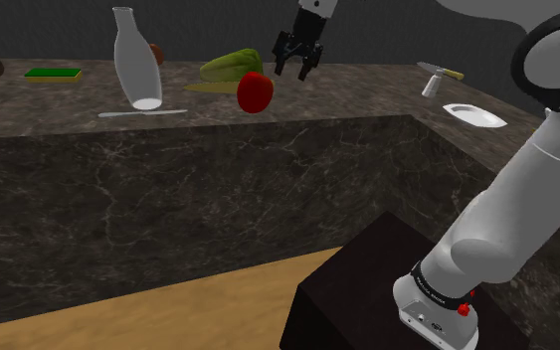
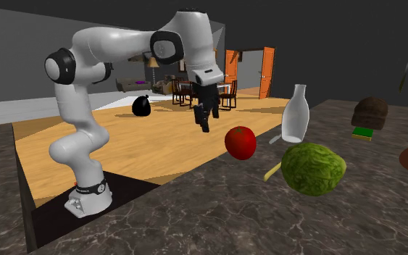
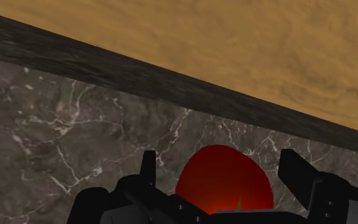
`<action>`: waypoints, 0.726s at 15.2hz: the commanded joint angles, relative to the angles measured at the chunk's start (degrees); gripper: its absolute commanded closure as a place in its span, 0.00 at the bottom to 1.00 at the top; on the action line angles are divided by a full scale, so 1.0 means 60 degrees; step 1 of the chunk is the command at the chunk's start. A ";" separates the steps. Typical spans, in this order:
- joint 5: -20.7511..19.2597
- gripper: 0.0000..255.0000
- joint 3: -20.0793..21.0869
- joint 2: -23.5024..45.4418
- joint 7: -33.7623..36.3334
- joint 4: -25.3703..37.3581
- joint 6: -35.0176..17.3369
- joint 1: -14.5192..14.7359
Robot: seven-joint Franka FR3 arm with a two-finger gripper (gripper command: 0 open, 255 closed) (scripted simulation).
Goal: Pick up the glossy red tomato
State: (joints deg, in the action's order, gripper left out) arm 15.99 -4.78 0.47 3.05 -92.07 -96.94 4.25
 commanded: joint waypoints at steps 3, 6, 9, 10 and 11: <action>0.0568 0.00 -0.0007 0.1355 0.0081 0.2042 0.0342 -0.0055; 0.0993 0.00 0.0019 0.2561 0.0211 0.3960 0.0793 -0.0197; 0.0982 0.00 0.0030 0.2373 0.0071 0.3302 0.0342 -0.0163; 0.0981 0.00 0.0031 0.2320 0.0025 0.3098 0.0197 -0.0151; 0.0981 0.00 0.0032 0.2271 -0.0020 0.2900 0.0055 -0.0140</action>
State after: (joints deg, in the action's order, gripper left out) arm 21.83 -4.59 14.21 3.20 -73.83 -95.87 3.39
